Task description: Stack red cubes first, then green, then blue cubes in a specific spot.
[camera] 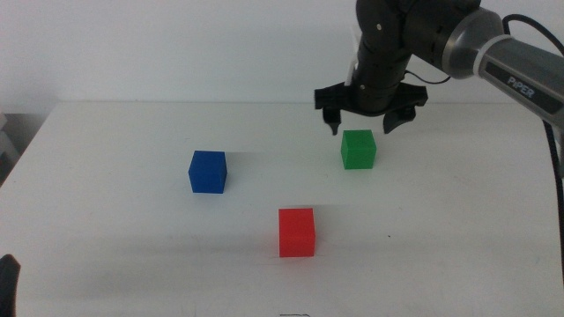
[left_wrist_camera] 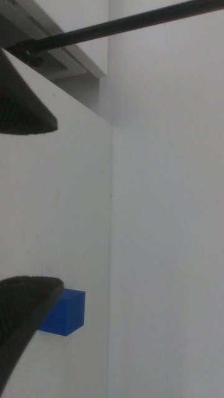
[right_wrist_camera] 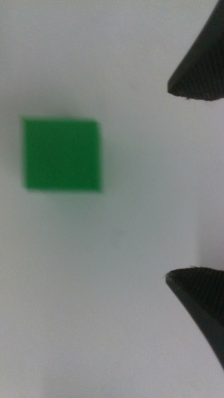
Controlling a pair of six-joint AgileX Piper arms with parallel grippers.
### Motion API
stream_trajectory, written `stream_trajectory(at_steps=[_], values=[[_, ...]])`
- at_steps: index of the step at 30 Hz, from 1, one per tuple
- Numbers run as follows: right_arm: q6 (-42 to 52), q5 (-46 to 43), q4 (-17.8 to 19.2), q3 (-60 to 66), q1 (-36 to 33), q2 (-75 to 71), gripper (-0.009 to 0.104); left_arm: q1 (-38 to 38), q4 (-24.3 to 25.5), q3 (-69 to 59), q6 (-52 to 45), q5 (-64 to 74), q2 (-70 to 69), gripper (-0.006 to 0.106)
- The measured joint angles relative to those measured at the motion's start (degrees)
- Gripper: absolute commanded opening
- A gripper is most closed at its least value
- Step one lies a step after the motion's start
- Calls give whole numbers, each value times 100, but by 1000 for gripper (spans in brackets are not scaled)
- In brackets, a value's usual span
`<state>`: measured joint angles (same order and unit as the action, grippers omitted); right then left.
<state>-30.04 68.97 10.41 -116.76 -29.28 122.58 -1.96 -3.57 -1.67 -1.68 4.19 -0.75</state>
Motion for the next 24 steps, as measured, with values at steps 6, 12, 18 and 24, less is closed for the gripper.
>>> stream_trajectory(at_steps=[6,12,18,24], values=[[413,11,42,-767,392,698,94,0,0,0,0,0,0,75],[735,-220,42,-1152,479,1287,94,0,0,0,0,0,0,75],[834,-734,98,-1159,484,1640,91,0,0,0,0,0,0,75],[845,-824,170,-1171,497,1876,50,0,0,0,0,0,0,75]])
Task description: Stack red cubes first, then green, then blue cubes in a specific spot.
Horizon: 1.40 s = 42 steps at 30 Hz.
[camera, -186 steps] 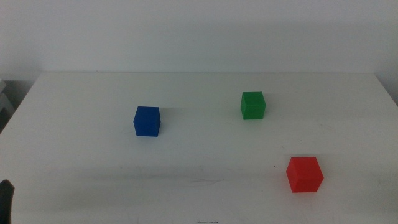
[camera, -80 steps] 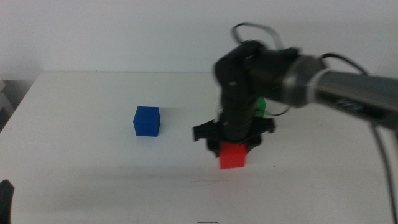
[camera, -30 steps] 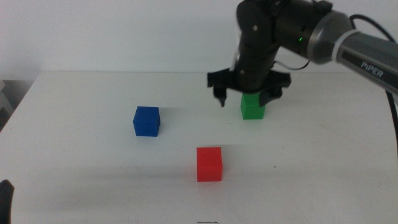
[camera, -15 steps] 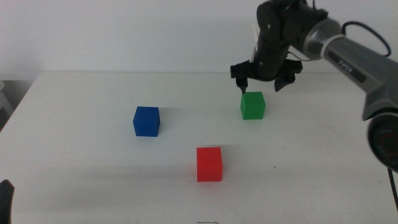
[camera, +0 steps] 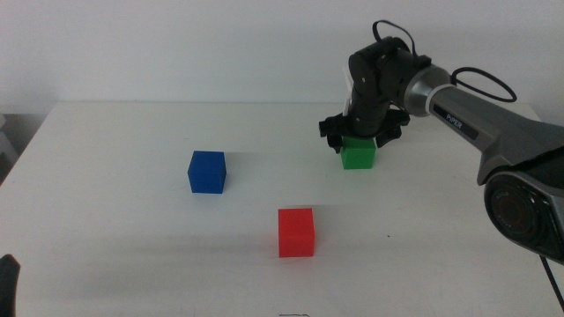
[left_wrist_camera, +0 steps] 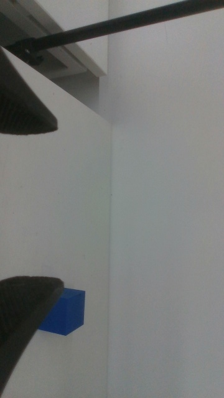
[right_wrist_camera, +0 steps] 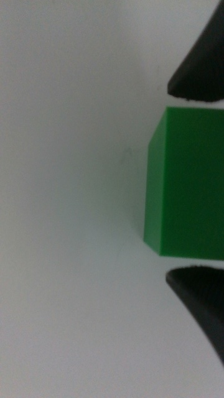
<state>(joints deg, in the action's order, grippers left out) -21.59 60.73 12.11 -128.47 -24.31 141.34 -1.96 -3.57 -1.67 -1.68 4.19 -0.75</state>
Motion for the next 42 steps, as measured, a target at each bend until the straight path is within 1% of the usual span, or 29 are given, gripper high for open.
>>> stream_trajectory(at_steps=[1,3,4,6,10,14,18,21,23,27,34,42], values=[[5,0,2,0,0,16,38,0,0,0,0,0,0,75],[72,0,-7,0,0,41,3,0,0,0,0,0,0,75],[129,7,-7,-6,0,41,-2,0,0,0,0,0,0,75],[258,128,-7,-17,5,-13,-1,0,0,0,0,0,0,75],[201,380,5,82,5,-385,-1,0,0,0,0,0,0,75],[-122,349,248,793,-123,-1205,-1,0,0,0,0,0,0,75],[-723,262,538,1848,-574,-2204,-1,0,0,0,0,0,0,75],[-1247,255,652,2309,-1057,-2656,-1,0,0,0,0,0,0,75],[-1525,255,691,2390,-1372,-2787,-1,0,0,0,0,0,0,75],[-2041,315,704,2429,-1791,-2836,-1,0,0,0,0,0,0,75],[-2740,399,680,2478,-2268,-2788,-1,0,0,0,0,0,0,75],[-3029,392,592,2589,-2404,-2650,-1,0,0,0,0,0,0,75]])
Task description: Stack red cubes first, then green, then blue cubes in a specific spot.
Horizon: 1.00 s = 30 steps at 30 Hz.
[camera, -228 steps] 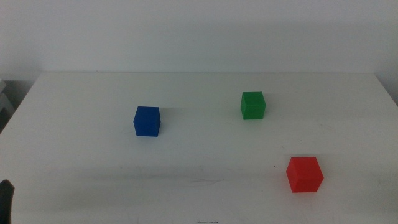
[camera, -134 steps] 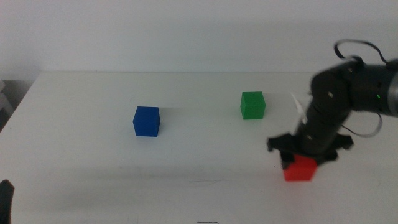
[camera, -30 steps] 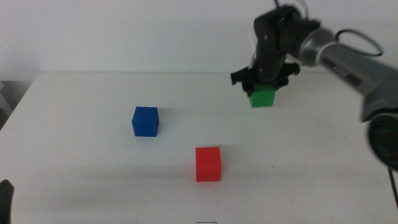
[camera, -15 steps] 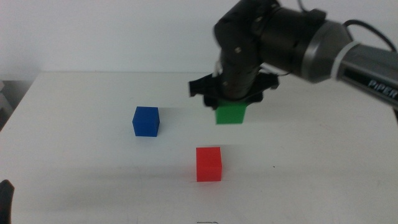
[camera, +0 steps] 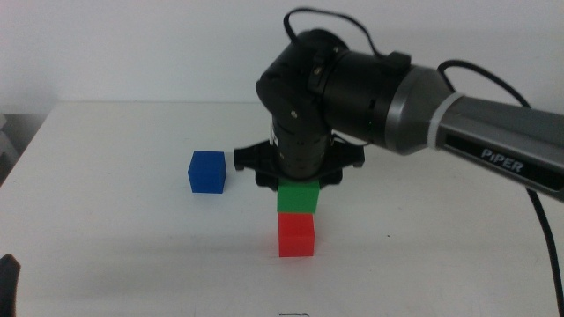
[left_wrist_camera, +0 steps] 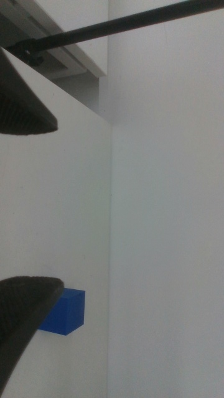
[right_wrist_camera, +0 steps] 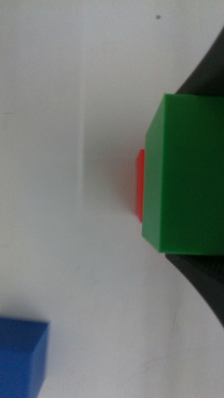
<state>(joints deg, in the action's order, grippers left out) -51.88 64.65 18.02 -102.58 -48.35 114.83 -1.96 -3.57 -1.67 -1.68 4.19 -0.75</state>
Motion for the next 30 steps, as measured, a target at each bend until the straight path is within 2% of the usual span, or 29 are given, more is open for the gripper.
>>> stream_trajectory(at_steps=[11,30], values=[[-56,-46,2,199,-5,143,-1,0,0,0,0,0,0,75],[-56,-297,209,227,22,179,-1,0,0,0,0,0,0,75]])
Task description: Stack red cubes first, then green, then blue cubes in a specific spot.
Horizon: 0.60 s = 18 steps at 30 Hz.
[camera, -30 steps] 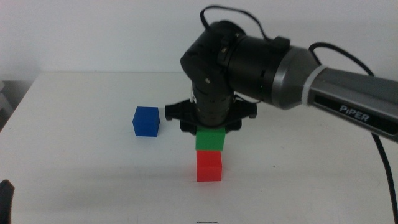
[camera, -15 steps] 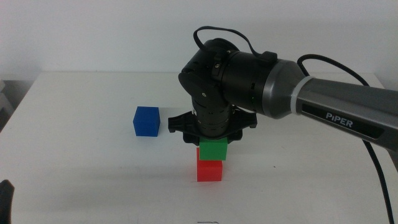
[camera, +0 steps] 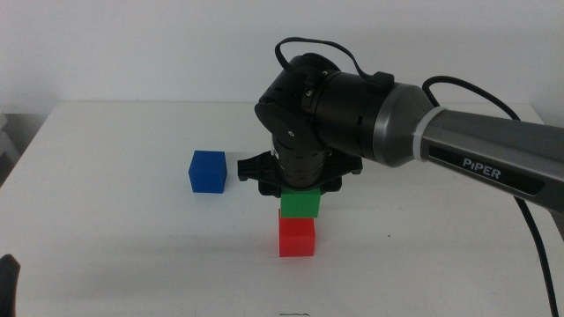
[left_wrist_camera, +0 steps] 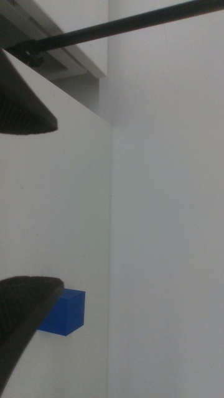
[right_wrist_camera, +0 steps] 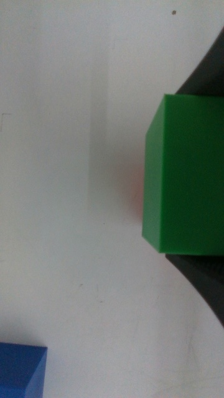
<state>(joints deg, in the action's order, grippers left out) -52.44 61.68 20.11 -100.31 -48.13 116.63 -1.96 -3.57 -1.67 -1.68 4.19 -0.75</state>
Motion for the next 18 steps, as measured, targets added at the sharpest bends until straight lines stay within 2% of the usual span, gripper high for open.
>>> stream_trajectory(at_steps=[18], values=[[-19,-64,-128,165,-7,257,-1,0,0,0,0,0,0,75]])
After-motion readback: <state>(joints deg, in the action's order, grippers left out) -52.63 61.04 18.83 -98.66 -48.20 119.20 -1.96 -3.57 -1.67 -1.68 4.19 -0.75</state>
